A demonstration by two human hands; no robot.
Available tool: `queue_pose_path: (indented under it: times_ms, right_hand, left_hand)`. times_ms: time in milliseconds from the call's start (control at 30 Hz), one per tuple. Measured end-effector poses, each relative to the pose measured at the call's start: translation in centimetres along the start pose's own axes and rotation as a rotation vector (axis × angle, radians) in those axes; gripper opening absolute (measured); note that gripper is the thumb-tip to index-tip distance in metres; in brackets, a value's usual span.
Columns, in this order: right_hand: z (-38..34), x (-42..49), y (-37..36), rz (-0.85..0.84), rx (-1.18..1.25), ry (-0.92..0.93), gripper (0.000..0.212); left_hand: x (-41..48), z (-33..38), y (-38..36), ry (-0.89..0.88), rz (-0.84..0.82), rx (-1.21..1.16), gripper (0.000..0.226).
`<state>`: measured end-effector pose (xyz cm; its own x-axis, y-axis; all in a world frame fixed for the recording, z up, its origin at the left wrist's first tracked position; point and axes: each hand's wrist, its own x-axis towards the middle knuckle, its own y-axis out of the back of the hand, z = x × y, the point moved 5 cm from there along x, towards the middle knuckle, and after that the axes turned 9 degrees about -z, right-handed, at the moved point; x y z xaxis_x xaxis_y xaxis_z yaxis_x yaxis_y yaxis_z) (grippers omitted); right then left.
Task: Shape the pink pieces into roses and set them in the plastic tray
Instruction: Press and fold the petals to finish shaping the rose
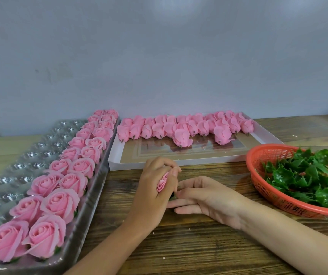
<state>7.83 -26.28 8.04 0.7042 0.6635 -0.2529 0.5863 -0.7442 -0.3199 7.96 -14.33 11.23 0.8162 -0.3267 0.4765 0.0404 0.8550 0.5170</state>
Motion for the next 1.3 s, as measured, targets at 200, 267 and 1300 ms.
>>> queue_pose_path:
  times_ms: [200,267,1300]
  right_hand:
    - [0.0,0.0,0.2,-0.028,0.060,-0.006,0.025]
    - [0.0,-0.1,0.2,-0.030,0.087,-0.011,0.028]
    - [-0.1,0.1,0.2,-0.027,-0.018,-0.033,0.029]
  left_hand:
    - [0.2,-1.4,-0.2,0.116,-0.035,-0.112,0.039]
    - [0.2,-1.5,-0.2,0.144,-0.042,-0.117,0.027]
    - [-0.1,1.0,0.1,-0.142,0.052,0.147,0.032]
